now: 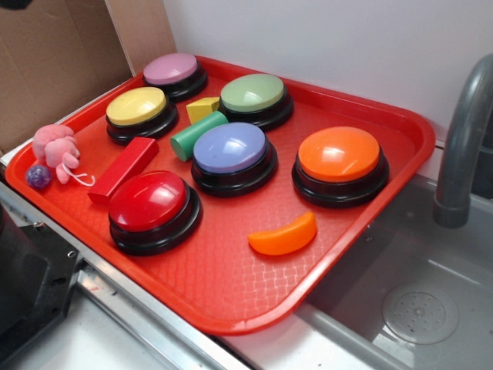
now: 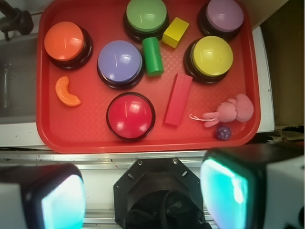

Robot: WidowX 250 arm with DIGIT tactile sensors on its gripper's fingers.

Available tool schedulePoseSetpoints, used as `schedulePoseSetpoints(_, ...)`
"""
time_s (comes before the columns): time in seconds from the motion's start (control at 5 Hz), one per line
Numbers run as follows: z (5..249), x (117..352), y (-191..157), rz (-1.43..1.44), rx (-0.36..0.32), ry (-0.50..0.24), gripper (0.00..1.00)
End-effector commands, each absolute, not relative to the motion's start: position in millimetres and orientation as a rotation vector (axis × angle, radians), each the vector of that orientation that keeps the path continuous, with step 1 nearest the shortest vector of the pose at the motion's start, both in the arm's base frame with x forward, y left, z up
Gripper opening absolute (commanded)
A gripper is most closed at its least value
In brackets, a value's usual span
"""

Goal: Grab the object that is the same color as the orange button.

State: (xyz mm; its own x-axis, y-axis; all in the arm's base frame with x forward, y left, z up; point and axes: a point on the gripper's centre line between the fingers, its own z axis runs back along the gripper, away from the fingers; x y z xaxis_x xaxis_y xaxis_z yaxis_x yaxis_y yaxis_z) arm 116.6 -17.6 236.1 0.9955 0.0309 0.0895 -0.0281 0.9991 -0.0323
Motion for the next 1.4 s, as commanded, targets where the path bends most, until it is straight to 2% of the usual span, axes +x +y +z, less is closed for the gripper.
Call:
schedulePoseSetpoints(0.0,236.1,116.6,-17.6,0.03,-0.031,-0.09,1.0)
schedulePoseSetpoints(0.2,224.6,137.1,-32.8,-0.123,-0.003,-0.133,1.0)
schedulePoseSetpoints(0.6,190.2,169.6,-74.5,-0.415,0.0,-0.231,1.0)
schedulePoseSetpoints(1.2,112.9,186.0,-130.8,-0.518,-0.026,-0.251,1.0)
